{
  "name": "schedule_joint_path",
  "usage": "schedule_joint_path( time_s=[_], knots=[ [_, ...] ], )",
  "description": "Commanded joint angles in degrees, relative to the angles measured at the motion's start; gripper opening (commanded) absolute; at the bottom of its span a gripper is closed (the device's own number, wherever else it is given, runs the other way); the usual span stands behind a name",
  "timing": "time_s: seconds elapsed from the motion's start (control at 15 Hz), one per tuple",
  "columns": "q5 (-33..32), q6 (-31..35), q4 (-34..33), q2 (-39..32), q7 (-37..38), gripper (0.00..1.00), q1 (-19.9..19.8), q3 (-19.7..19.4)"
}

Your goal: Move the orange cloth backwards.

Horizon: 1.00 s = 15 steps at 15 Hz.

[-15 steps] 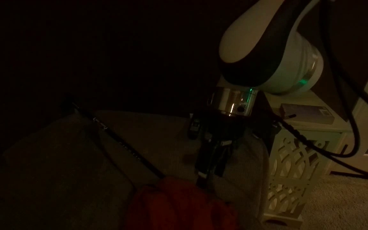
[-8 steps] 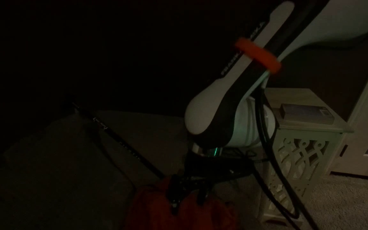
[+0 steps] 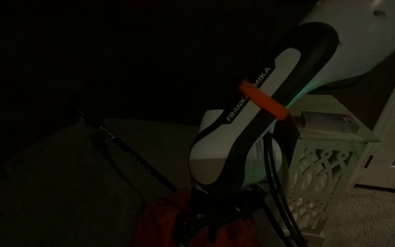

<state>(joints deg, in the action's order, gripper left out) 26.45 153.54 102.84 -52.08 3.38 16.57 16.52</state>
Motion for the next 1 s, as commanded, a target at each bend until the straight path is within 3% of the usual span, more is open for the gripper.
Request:
schedule_joint_path(
  time_s=[0.0, 0.4, 0.73, 0.93],
  knots=[
    [-4.2, 1.5, -2.9, -2.8, 4.8, 1.0, 2.9, -1.6],
    [-12.0, -2.3, -14.2, -12.1, 17.0, 1.0, 13.2, -8.1],
    [-13.7, -3.0, -24.1, -19.0, 24.7, 1.0, 17.8, -11.7],
    [-15.7, -7.2, -31.0, -22.9, 26.7, 1.0, 19.2, -14.6]
  ],
)
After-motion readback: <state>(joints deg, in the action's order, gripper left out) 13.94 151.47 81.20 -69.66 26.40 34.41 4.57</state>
